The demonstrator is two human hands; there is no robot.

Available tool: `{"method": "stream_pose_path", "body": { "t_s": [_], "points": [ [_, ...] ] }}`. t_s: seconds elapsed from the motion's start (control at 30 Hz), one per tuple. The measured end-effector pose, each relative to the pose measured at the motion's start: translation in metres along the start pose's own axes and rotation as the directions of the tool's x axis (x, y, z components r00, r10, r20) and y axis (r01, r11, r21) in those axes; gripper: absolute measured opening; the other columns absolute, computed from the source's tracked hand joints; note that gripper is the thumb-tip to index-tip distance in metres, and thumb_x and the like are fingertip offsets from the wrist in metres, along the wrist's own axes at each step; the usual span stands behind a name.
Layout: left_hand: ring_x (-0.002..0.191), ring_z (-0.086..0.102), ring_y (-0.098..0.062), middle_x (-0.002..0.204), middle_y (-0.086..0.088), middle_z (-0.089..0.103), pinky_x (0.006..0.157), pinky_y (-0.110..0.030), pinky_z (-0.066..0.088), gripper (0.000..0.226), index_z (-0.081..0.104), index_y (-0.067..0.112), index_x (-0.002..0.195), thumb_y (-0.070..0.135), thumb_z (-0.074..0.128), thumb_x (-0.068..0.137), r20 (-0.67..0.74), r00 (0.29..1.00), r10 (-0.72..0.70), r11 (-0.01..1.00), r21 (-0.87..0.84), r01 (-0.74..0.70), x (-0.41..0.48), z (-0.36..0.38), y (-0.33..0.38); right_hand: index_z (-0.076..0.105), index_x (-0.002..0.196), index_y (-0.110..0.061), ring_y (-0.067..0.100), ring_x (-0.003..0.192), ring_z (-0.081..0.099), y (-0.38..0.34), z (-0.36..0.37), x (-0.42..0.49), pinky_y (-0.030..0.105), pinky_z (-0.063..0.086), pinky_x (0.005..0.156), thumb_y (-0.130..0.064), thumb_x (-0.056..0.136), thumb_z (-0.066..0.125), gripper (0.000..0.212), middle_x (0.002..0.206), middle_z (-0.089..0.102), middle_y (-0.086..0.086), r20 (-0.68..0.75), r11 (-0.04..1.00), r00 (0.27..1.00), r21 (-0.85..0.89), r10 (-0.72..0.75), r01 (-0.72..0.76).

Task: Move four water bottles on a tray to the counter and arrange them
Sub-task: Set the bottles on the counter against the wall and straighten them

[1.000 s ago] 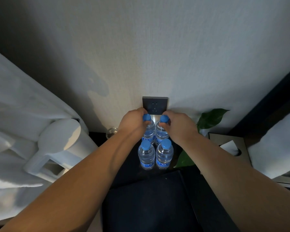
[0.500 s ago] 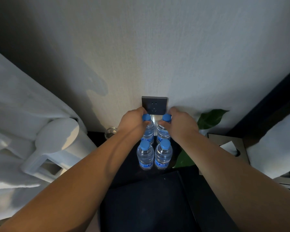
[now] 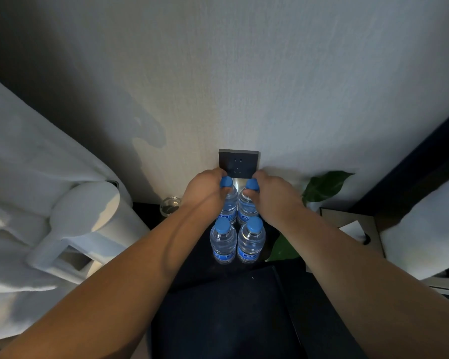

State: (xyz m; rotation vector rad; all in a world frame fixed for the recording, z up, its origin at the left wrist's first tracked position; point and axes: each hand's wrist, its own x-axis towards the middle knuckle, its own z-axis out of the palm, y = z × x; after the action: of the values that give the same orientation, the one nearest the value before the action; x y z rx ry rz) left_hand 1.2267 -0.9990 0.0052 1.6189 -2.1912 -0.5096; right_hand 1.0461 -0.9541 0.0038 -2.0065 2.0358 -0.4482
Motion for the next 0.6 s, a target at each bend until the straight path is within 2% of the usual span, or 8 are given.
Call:
{"method": "stream_pose_path", "body": {
  "t_s": [0.1, 0.6],
  "points": [
    [0.084, 0.057, -0.020, 0.102, -0.007, 0.067, 0.071, -0.030, 0.042, 0.027, 0.065, 0.015, 0.117, 0.020, 0.068, 0.091, -0.010, 1.000, -0.008, 1.000, 0.013, 0.009, 0.0016, -0.0006, -0.0016, 0.056, 0.122, -0.012, 0.031, 0.089, 0.067, -0.0010, 0.0020, 0.0007, 0.043, 0.055, 0.075, -0.039, 0.104, 0.059, 0.032, 0.100, 0.072, 0.012, -0.023, 1.000, 1.000, 0.021, -0.007, 0.007],
    [0.082, 0.054, -0.017, 0.104, -0.006, 0.066, 0.071, -0.028, 0.041, 0.026, 0.064, 0.014, 0.116, 0.024, 0.067, 0.092, -0.056, 0.998, 0.019, 1.000, 0.001, -0.019, -0.0019, 0.0046, -0.0040, 0.059, 0.122, -0.016, 0.028, 0.094, 0.068, -0.0029, -0.0022, 0.0002, 0.044, 0.058, 0.078, -0.044, 0.101, 0.063, 0.035, 0.103, 0.073, 0.008, -0.037, 1.000, 0.999, 0.011, -0.001, 0.001]
  ]
}}
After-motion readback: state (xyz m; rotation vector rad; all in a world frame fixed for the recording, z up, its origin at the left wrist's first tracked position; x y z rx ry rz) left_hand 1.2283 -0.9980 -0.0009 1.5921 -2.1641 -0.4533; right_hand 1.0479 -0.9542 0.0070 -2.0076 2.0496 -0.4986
